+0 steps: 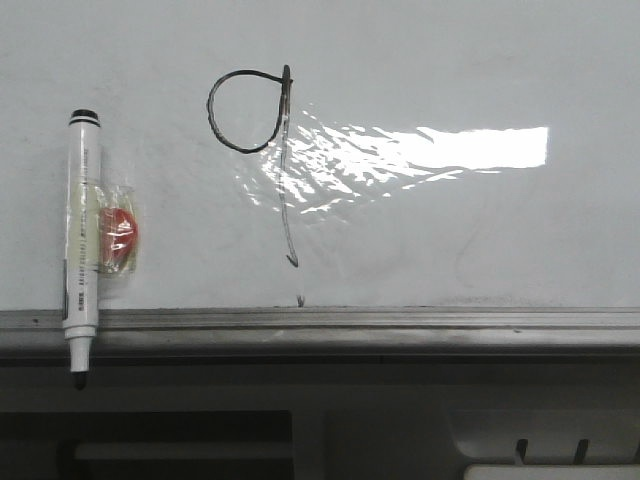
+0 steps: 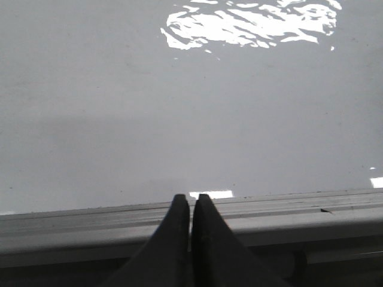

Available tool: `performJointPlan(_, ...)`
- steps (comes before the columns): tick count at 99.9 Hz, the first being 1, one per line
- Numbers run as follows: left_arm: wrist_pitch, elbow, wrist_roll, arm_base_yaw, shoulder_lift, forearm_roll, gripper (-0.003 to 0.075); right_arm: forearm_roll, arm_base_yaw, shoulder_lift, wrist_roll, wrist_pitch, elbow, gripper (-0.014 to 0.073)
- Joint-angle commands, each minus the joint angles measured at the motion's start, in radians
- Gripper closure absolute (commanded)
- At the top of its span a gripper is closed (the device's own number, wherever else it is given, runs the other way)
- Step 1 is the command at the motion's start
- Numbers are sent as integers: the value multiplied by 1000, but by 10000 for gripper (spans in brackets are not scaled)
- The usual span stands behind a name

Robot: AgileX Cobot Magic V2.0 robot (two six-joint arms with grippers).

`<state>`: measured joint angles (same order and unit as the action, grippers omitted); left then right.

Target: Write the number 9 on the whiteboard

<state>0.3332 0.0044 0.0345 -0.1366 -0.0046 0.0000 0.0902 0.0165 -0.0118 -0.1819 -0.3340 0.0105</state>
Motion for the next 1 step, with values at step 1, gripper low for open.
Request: performJointPlan(1, -52, 41, 10, 4, -28, 0, 740, -4, 7, -13, 6, 20, 26, 664)
